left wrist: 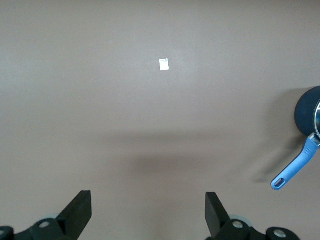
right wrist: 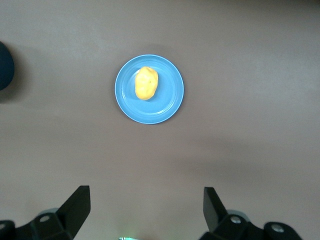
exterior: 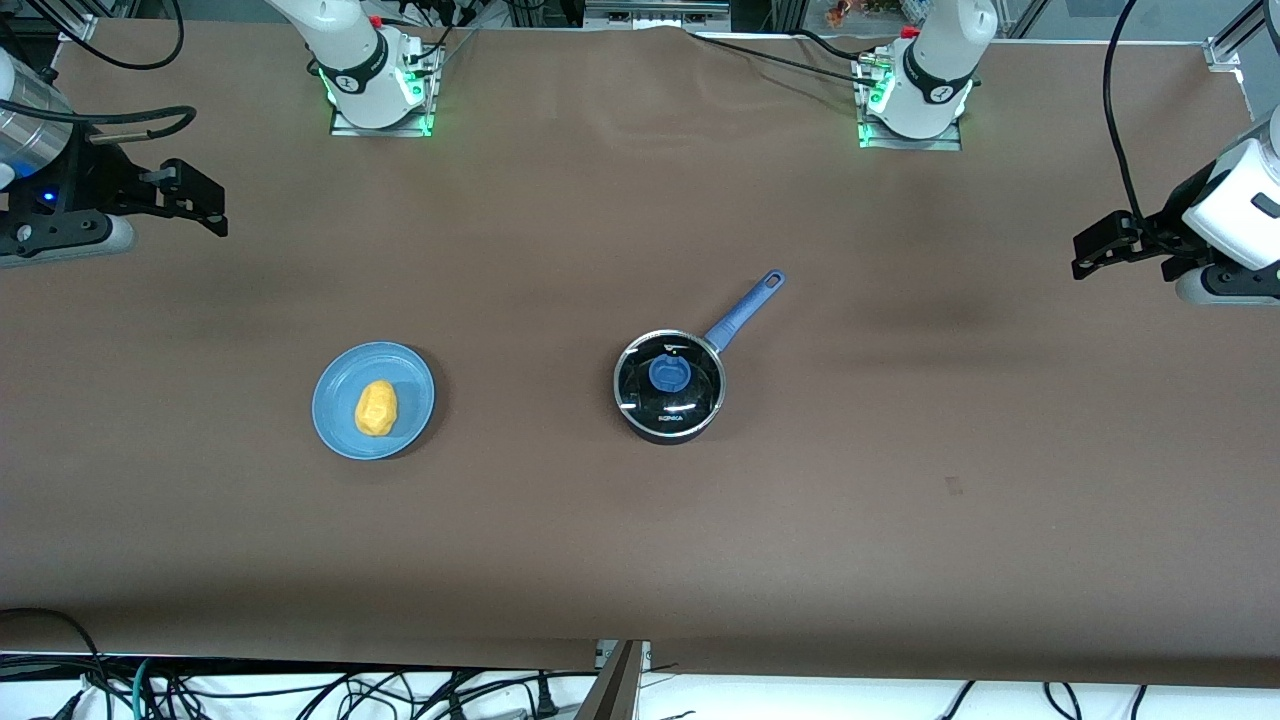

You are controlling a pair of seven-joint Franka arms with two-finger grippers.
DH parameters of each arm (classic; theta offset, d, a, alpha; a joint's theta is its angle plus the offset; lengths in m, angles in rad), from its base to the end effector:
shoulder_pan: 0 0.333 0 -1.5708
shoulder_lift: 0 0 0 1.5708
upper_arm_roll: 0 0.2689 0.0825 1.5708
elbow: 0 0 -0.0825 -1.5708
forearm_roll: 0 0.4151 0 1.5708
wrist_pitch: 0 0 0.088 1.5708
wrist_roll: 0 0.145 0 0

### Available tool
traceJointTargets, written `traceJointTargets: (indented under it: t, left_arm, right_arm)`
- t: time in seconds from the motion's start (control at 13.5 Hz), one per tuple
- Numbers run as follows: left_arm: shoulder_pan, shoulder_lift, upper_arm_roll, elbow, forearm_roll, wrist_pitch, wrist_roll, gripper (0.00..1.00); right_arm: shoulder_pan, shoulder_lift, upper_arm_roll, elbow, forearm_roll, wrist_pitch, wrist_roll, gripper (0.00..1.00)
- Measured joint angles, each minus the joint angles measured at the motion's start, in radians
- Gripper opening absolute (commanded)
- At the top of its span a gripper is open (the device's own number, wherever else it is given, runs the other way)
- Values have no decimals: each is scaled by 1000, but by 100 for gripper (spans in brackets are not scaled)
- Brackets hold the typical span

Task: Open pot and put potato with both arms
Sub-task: 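Move the left gripper over the glass lid's blue knob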

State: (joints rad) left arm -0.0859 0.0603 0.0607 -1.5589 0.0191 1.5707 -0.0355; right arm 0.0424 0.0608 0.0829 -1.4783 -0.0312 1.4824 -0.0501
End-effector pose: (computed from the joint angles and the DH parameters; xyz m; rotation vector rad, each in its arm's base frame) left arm 0.5979 -0.0130 0.5098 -3.1165 -0.0153 0.0743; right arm 0.5867 0.0680 0.5424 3.1005 0.2697 -0.0863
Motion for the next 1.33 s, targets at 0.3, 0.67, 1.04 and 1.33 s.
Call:
traceJointTargets:
  t: [0.3,0.67,1.04,1.33]
  left_arm:
    - [11,5,3,0,-28,0,-3,100]
    - [-3,51,-16,-3,-128,0,-30,100]
    - [-117,183,-165,-5,-137,168,-352,100]
    - [-165,258,-190,-6,-137,246,-383,100]
  right_arm:
    - [0,0,0,0,0,0,0,100]
    - [0,0,0,0,0,0,0,100]
    - [0,1,0,0,0,0,0,100]
    - [0,1,0,0,0,0,0,100]
